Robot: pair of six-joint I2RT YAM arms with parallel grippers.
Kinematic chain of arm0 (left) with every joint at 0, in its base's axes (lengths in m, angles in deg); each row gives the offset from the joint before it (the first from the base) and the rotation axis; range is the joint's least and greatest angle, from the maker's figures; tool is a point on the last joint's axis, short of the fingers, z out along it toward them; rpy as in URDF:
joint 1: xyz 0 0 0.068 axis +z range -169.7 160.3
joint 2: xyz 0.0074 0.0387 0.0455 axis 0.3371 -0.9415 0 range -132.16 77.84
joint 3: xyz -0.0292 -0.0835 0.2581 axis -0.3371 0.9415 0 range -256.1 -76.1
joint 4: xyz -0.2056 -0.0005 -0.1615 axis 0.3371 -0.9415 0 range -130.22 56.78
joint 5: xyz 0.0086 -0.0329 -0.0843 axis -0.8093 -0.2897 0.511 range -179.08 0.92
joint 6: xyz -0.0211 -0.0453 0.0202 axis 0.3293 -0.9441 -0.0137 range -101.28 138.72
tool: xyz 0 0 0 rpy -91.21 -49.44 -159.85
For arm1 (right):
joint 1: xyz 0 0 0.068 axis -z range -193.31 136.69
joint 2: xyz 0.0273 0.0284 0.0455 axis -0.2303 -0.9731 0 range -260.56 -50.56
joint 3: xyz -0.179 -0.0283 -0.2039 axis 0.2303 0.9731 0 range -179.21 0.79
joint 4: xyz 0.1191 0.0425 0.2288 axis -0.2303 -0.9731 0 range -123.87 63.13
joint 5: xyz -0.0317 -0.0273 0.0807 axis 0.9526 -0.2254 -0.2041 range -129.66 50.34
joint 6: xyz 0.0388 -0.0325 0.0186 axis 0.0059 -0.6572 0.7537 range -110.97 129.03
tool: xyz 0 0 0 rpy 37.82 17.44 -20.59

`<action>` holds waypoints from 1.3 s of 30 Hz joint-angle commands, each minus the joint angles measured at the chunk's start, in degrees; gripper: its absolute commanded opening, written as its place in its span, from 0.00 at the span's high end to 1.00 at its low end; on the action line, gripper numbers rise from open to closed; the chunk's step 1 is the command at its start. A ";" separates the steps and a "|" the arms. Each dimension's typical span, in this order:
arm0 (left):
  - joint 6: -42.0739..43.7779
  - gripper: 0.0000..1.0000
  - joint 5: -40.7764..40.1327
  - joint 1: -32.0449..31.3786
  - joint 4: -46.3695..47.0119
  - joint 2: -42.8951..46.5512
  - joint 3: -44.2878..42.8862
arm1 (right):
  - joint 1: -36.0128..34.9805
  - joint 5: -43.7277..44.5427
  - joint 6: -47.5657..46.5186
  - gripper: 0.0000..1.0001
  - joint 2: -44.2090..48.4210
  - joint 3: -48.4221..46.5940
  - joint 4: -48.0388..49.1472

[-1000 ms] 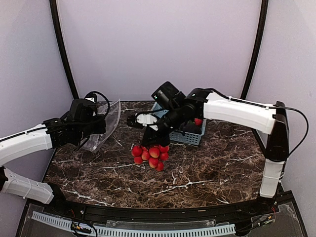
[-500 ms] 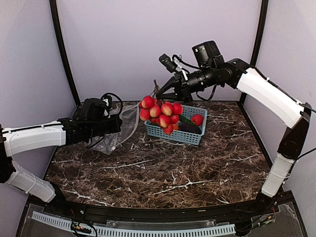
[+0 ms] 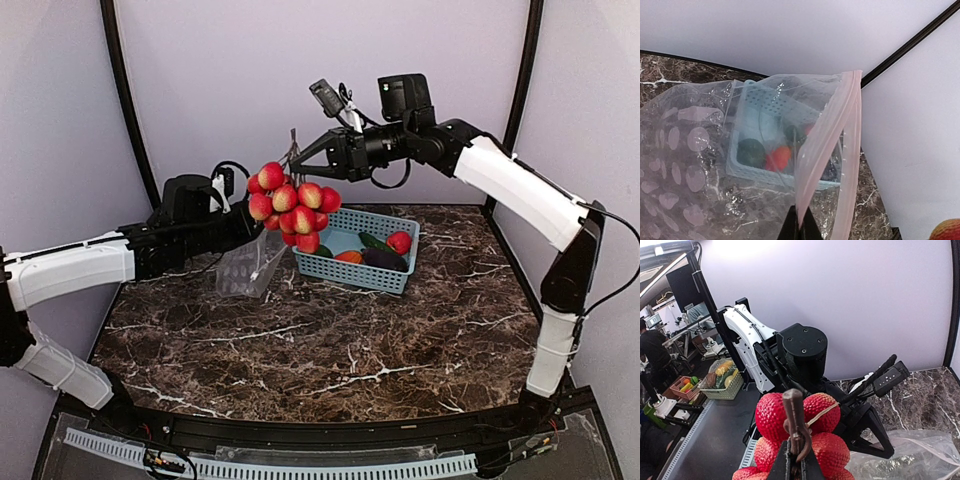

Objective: Place the food in the zip-top bag and seal the zipper
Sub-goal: Place the fake fruit in the zipper food storage bag.

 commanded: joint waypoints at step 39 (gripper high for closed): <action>-1.45 0.99 1.14 -3.45 7.39 1.85 3.35 | 0.49 22.66 13.92 1.00 -5.93 11.26 -0.07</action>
